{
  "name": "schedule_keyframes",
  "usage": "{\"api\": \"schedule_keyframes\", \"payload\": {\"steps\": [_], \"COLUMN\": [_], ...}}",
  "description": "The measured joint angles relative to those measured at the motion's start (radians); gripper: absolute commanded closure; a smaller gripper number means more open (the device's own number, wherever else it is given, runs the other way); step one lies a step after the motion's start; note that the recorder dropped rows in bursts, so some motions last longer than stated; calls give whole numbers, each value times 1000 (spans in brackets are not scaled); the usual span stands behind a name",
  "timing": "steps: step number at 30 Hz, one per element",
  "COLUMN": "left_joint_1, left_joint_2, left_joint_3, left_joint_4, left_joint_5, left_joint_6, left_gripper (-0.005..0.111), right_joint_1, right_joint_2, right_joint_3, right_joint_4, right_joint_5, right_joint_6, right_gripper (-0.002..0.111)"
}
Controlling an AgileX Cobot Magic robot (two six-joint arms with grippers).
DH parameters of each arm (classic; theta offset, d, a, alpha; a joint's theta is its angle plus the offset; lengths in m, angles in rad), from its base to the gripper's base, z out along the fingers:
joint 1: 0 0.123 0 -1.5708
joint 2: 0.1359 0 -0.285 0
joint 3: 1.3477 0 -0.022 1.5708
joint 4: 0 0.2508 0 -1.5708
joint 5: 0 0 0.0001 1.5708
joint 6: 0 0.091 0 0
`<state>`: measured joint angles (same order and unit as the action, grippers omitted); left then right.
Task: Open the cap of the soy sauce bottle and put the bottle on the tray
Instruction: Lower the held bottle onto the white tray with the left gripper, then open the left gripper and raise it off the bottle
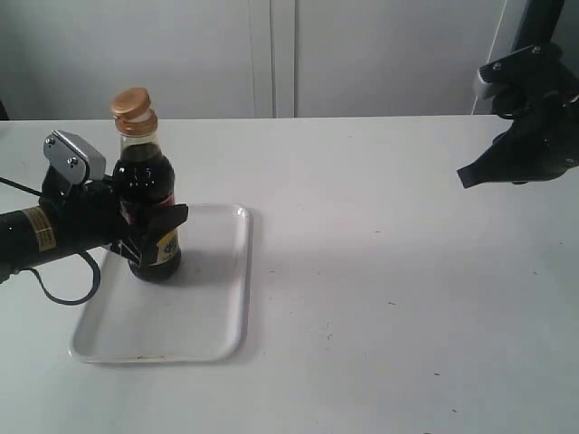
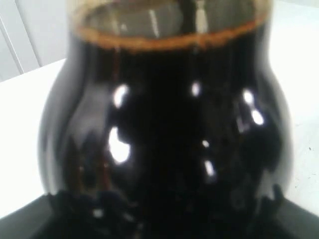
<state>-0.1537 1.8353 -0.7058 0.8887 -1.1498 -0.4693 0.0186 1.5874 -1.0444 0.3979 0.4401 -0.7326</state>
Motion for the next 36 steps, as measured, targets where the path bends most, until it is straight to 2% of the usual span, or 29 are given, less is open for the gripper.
{"api": "schedule_keyframes", "payload": {"steps": [2, 5, 9, 25, 36], "left_joint_1": [0, 0, 0, 0, 0], "left_joint_2": [0, 0, -2, -3, -99], "left_joint_3": [0, 0, -2, -2, -2], "left_joint_4": [0, -2, -28, -87, -112], "left_joint_5": [0, -8, -53, -58, -60], "left_joint_6": [-3, -4, -4, -6, -4], "left_gripper": [42, 23, 11, 9, 9], "right_joint_1": [0, 0, 0, 0, 0], "right_joint_2": [0, 0, 0, 0, 0], "right_joint_3": [0, 0, 0, 0, 0], "right_joint_4": [0, 0, 0, 0, 0], "right_joint_5": [0, 0, 0, 4, 4], "right_joint_6": [0, 0, 0, 0, 0], "right_gripper": [108, 108, 108, 108, 108]}}
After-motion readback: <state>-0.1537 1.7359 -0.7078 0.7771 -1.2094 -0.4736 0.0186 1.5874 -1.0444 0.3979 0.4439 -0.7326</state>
